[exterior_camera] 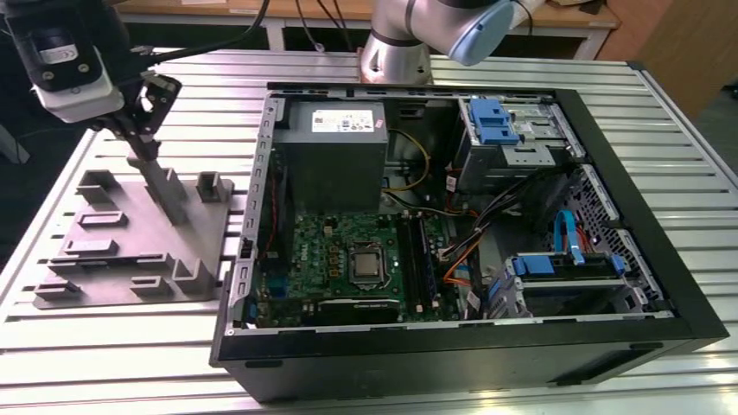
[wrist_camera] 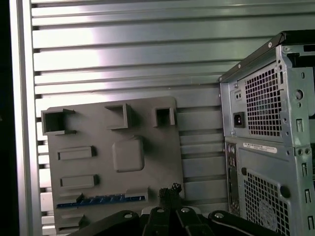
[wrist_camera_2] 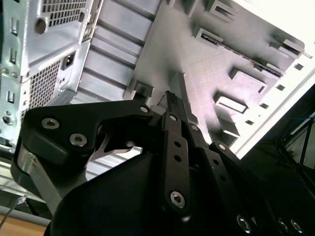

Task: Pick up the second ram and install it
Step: 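Reach for the second ram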

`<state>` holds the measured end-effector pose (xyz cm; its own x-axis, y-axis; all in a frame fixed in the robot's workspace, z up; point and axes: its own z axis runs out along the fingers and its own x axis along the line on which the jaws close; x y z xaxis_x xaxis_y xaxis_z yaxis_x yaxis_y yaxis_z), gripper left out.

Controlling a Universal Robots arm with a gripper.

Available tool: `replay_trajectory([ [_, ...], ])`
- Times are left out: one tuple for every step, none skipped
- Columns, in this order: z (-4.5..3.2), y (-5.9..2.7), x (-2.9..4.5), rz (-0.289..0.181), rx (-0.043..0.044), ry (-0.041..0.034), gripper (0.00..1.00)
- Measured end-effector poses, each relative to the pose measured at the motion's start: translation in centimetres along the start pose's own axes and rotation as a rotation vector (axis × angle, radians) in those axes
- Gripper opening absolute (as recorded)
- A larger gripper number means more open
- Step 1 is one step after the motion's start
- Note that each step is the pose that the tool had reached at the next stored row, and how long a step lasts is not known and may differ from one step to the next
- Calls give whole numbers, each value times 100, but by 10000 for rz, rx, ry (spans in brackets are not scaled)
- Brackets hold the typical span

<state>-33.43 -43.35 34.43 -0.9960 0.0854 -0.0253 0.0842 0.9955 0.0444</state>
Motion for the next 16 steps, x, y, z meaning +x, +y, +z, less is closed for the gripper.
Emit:
replay_trajectory([
  [3,-11,17,0,0,0,10],
  [6,-24,31,-1,0,1,10],
  [9,-38,43,0,1,1,10],
  [13,-52,54,1,0,1,10],
  [17,-66,64,2,0,0,10],
  [24,-76,76,3,0,0,10],
  [33,-86,89,4,0,0,10],
  [42,-95,101,3,0,0,10],
  [52,-104,117,3,0,0,10],
  [61,-112,135,3,1,0,10],
  [70,-120,156,5,1,0,10],
  [80,-128,177,6,0,0,10],
  [90,-136,201,6,0,0,10],
  [100,-143,225,7,0,0,10],
  [111,-150,249,8,-1,-1,10],
  [122,-157,277,9,0,1,10],
])
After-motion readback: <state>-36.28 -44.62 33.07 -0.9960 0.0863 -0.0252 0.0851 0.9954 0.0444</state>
